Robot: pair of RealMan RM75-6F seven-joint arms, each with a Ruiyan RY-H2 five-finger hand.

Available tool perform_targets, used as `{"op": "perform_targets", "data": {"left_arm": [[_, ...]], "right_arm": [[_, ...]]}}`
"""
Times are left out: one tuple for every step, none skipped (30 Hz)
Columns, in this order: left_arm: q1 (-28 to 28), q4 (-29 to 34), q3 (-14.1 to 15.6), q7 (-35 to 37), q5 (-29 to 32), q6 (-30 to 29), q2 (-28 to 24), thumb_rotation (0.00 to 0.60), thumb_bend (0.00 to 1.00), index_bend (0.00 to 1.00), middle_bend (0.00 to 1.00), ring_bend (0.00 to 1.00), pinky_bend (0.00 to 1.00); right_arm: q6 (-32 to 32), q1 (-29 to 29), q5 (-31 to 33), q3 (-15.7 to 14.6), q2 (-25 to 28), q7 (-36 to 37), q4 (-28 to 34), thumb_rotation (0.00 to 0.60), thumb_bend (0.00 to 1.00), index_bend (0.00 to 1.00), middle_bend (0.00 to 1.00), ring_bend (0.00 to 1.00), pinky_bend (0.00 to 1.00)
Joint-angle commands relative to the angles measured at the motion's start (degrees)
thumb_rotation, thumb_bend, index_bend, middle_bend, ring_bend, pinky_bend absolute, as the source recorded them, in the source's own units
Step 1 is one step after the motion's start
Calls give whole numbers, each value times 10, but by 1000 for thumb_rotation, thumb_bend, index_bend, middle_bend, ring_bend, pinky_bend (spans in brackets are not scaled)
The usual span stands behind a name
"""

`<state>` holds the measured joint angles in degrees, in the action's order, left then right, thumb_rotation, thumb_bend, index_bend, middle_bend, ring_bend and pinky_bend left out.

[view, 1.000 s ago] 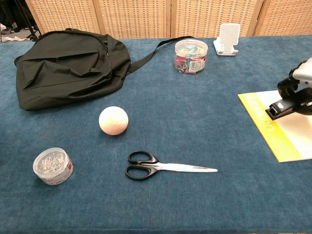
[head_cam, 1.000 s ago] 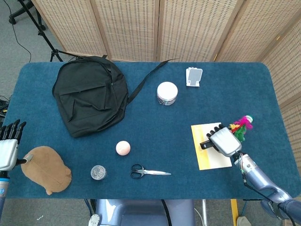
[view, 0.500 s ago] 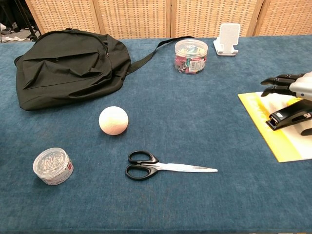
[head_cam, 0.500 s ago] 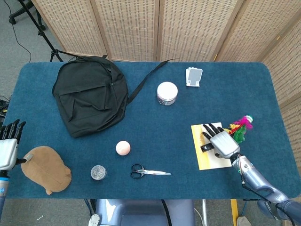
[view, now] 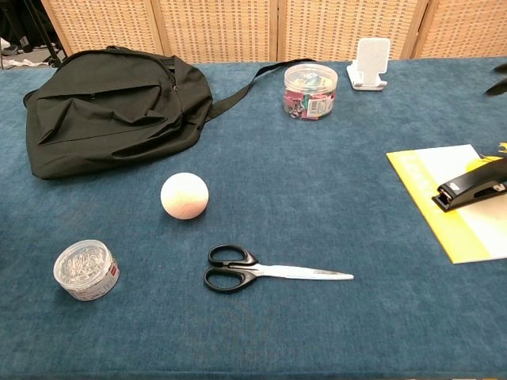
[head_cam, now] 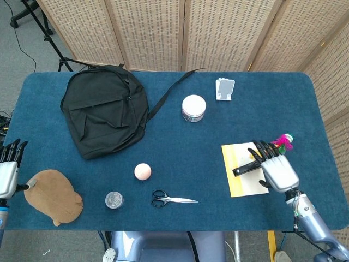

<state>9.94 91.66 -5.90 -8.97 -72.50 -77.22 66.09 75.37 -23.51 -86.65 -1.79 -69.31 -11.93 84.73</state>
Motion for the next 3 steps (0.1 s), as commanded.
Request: {"op": "perform_targets", "data": {"left_arm": [[-3, 1, 2, 5, -5, -4, -2, 600, 0, 0, 0, 0, 0], [-3, 2, 2, 7, -8, -5, -3, 600, 0, 0, 0, 0, 0], [-4, 3, 3, 9, -10, -7, -4, 600, 0, 0, 0, 0, 0]], "right_arm": [[111, 75, 14, 21, -32, 51, -43, 600, 0, 103, 0, 0, 48], [123, 85, 22, 28, -45, 68, -59, 600, 0, 103, 0, 0, 32], [130, 92, 29, 33, -56, 83, -72, 600, 0, 103, 0, 0, 24]]}}
